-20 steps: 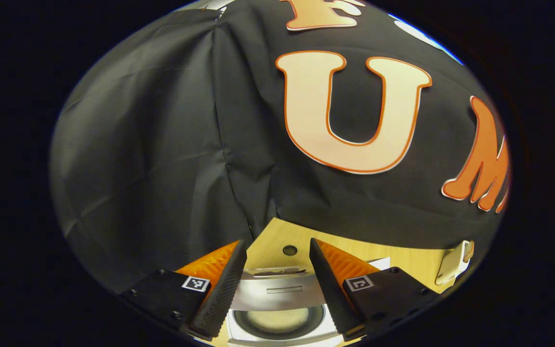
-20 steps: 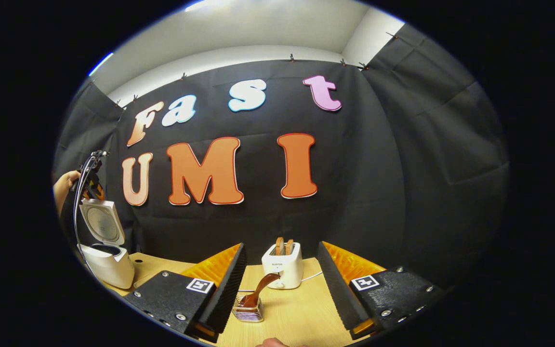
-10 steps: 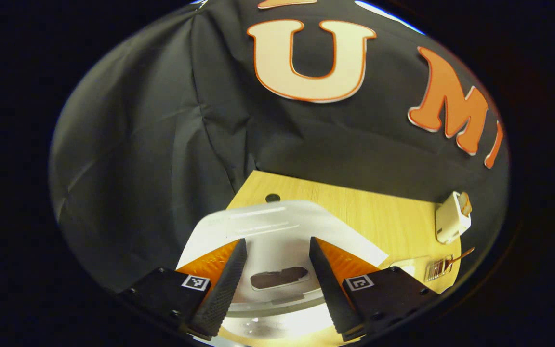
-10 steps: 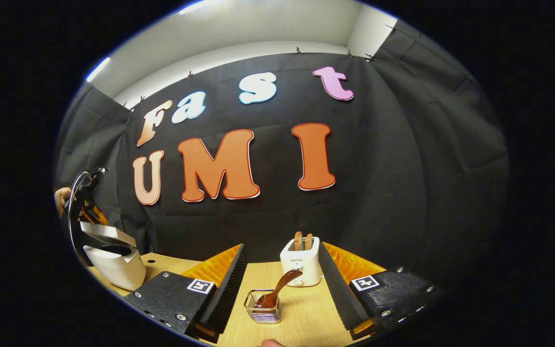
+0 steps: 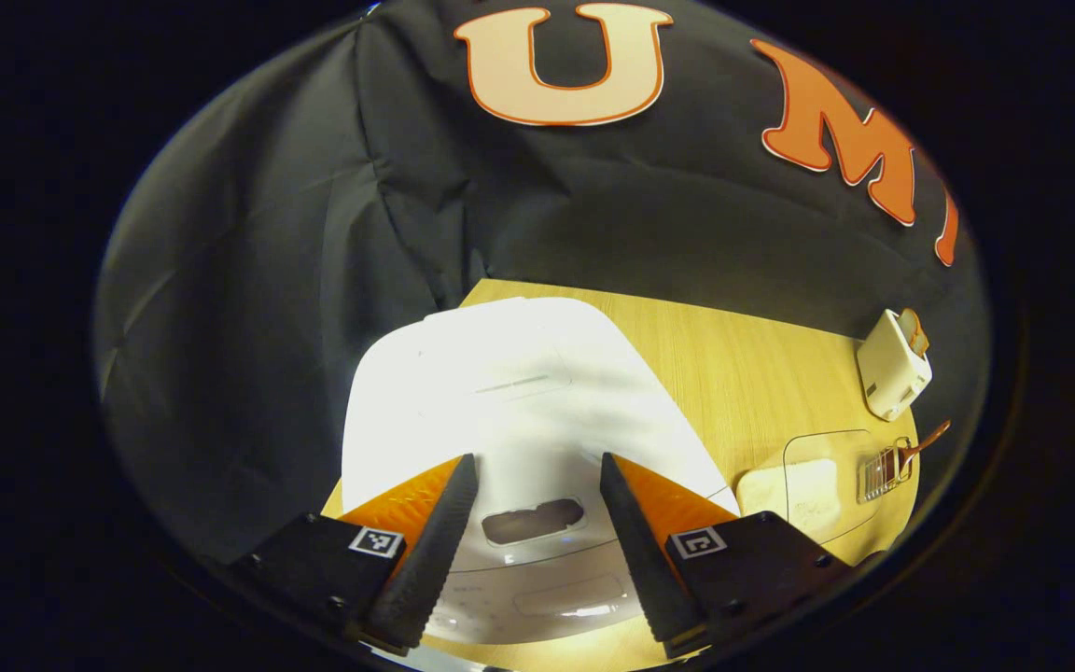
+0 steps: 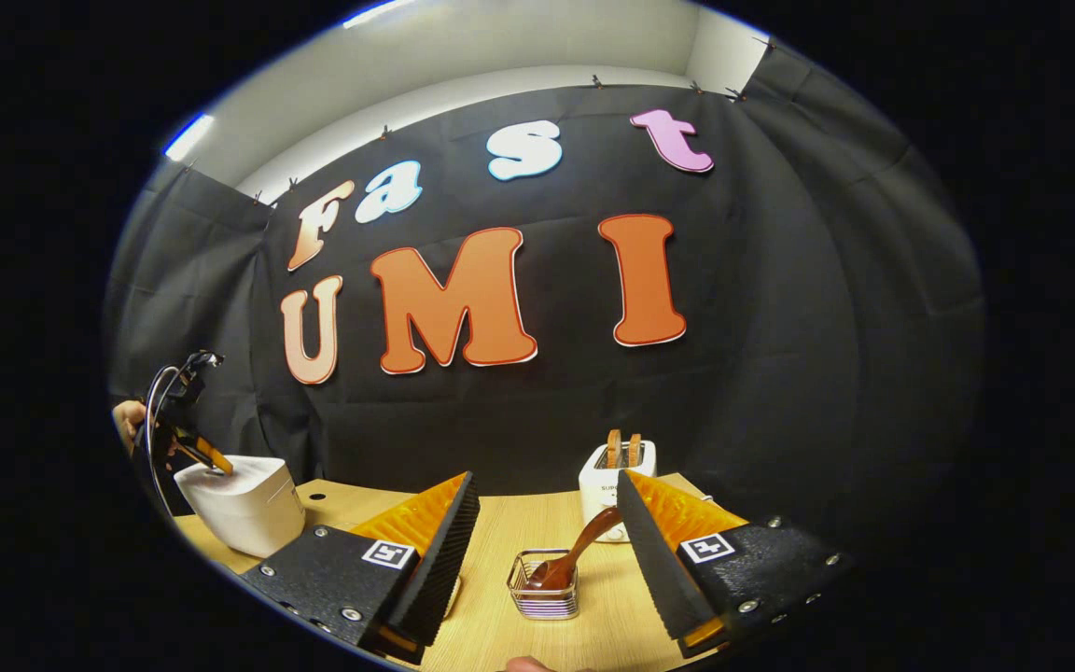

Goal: Close the left gripper, press the button to open the rice cooker; take a wooden spoon from the chopstick holder with the right hand, scoop a spoonful of rice and pour it into the rice cooker, then put the wooden spoon back into the chopstick holder.

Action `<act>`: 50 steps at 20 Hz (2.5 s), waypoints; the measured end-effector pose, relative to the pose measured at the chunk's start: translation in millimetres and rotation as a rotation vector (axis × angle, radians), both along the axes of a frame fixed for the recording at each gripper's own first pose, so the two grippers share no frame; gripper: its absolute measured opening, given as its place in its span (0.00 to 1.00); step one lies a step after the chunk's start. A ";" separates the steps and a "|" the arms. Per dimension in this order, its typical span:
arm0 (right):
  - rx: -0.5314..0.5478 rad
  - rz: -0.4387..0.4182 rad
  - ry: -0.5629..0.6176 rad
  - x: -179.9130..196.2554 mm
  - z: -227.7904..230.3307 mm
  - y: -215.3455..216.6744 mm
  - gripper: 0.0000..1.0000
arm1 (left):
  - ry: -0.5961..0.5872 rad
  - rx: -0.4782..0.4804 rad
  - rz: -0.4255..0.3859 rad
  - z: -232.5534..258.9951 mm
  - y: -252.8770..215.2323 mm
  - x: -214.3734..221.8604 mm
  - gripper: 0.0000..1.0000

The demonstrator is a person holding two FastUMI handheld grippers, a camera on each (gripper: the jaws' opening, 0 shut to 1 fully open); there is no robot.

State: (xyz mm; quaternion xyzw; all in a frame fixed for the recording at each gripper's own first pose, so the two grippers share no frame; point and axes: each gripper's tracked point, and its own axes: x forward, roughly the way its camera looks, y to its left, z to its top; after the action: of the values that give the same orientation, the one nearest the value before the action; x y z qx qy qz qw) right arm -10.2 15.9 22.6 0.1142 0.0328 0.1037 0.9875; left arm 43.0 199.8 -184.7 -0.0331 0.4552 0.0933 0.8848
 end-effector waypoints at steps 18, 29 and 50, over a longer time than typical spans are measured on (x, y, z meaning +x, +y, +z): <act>-0.084 0.074 -0.109 -23.3 10.3 60.7 0.96 | -0.691 0.117 -0.134 130.7 -40.6 -16.0 0.84; -0.080 0.075 -0.150 -26.4 -2.5 77.2 0.92 | -1.004 0.045 -0.265 171.2 -109.6 -75.0 1.00; -0.063 0.099 -0.129 -21.7 -10.0 89.9 0.92 | -0.953 0.021 -0.117 139.5 -67.4 -87.9 0.99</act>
State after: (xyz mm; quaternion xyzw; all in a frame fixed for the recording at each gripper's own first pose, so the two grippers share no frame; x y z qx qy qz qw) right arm -31.9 105.9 12.6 0.0741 -0.0222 0.1583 0.9843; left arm -44.9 132.4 -45.2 -0.0377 -0.0009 0.0225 0.9990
